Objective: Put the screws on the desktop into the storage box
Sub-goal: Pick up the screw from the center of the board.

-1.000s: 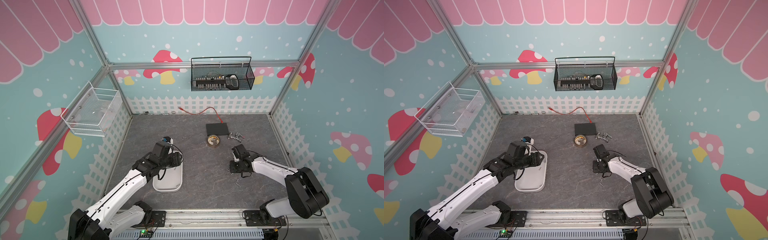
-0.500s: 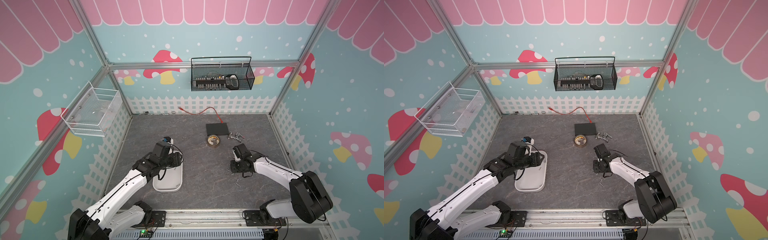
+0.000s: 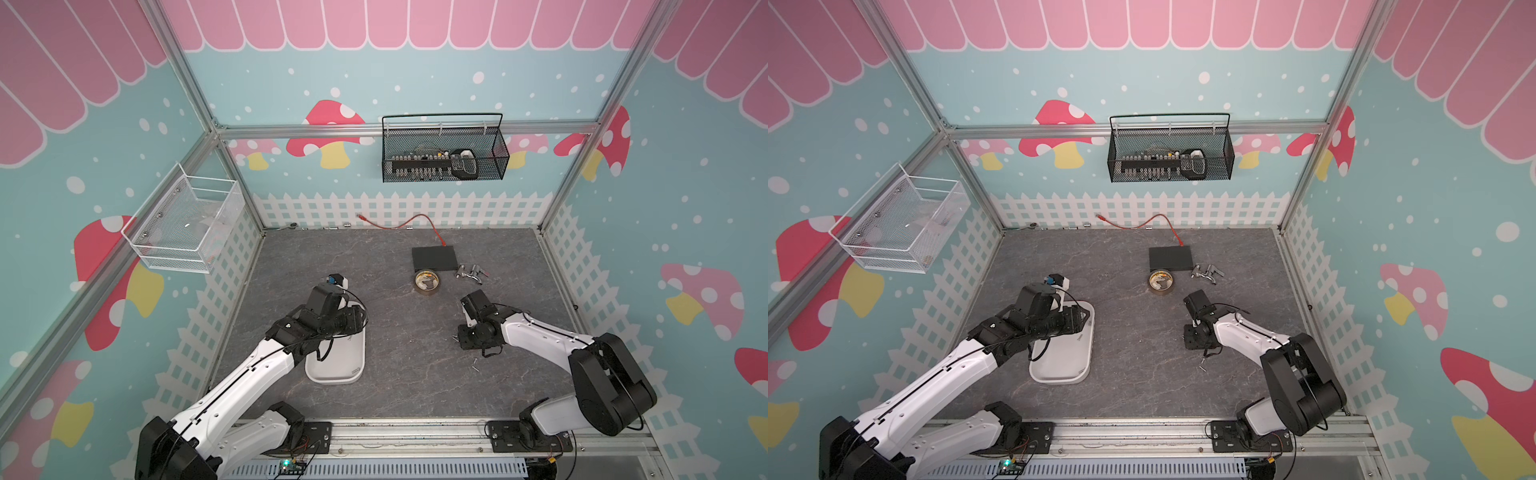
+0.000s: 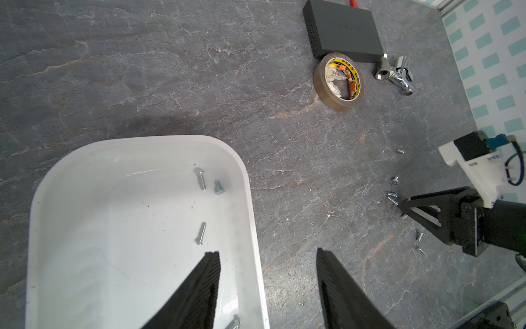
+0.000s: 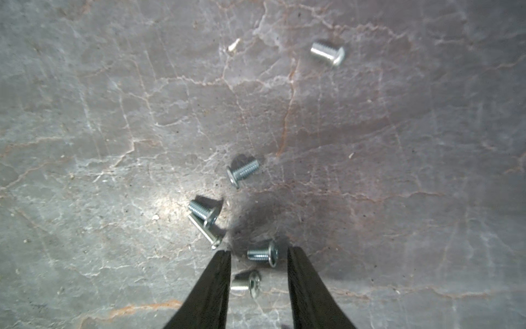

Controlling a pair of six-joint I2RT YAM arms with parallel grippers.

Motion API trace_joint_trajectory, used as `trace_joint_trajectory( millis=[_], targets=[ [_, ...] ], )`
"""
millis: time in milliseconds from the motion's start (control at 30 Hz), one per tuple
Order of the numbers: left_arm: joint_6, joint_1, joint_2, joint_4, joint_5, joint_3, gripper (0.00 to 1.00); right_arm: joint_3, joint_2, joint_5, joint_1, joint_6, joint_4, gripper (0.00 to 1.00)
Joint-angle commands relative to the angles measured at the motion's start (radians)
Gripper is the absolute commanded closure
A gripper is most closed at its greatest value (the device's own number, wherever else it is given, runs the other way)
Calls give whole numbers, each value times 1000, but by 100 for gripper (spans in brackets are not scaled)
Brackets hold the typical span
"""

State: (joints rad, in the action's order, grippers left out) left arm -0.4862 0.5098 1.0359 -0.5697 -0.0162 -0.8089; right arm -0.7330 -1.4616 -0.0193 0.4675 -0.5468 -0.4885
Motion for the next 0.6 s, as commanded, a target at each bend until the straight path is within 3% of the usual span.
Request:
trace_joint_trajectory(
  millis=[0, 567],
  targets=[
    [-2, 5, -8, 5, 20, 16, 41, -9, -38, -26, 21, 7, -36, 61],
    [-5, 12, -11, 4, 28, 16, 41, -33, -146, -70, 43, 21, -47, 74]
  ],
)
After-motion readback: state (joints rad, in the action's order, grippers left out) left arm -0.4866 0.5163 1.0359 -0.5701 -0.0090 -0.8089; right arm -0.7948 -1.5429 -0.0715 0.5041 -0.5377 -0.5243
